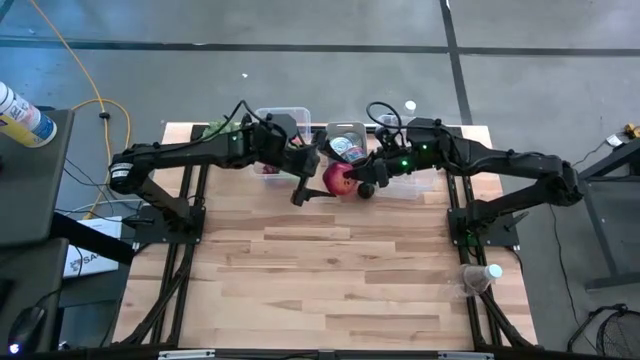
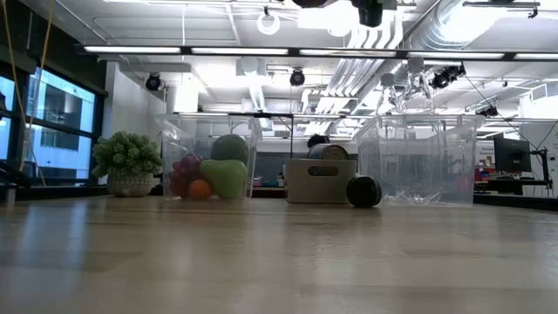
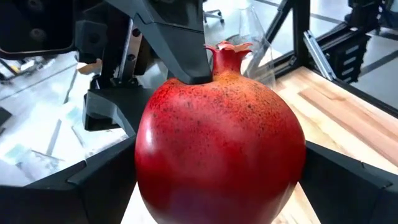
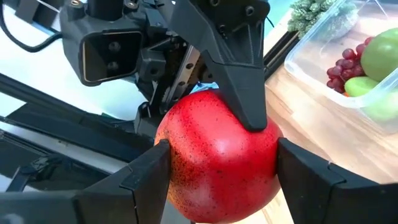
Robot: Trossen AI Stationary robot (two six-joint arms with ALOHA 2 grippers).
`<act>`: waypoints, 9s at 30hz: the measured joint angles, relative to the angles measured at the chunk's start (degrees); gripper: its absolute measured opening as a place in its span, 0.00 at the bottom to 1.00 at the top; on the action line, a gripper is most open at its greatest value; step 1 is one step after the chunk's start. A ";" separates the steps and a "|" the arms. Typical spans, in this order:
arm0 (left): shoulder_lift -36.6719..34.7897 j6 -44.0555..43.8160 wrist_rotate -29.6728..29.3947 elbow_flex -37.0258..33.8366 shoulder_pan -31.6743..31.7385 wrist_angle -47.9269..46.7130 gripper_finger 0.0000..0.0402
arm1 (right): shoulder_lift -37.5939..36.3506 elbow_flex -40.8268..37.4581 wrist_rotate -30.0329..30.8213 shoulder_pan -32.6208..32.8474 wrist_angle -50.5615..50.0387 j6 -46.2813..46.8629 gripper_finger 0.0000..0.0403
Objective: Pick & Place Food Item
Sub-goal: Put the pomegranate into the left transparent bin
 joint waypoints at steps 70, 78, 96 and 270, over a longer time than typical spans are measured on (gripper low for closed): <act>1.10 -17.13 7.63 0.11 3.85 -5.14 0.90 | -8.95 0.00 24.33 1.47 3.15 -25.02 0.83; -5.78 -24.97 -2.93 0.11 5.26 -15.31 0.90 | -14.50 0.00 25.98 2.50 6.40 -32.02 0.83; -7.98 -30.04 -36.25 0.11 16.40 -42.03 0.90 | -10.79 0.00 19.02 3.97 5.10 -33.88 0.83; -4.57 -24.57 -12.76 -0.26 17.45 -33.42 0.93 | 32.26 6.12 8.55 -9.81 40.51 -53.42 0.83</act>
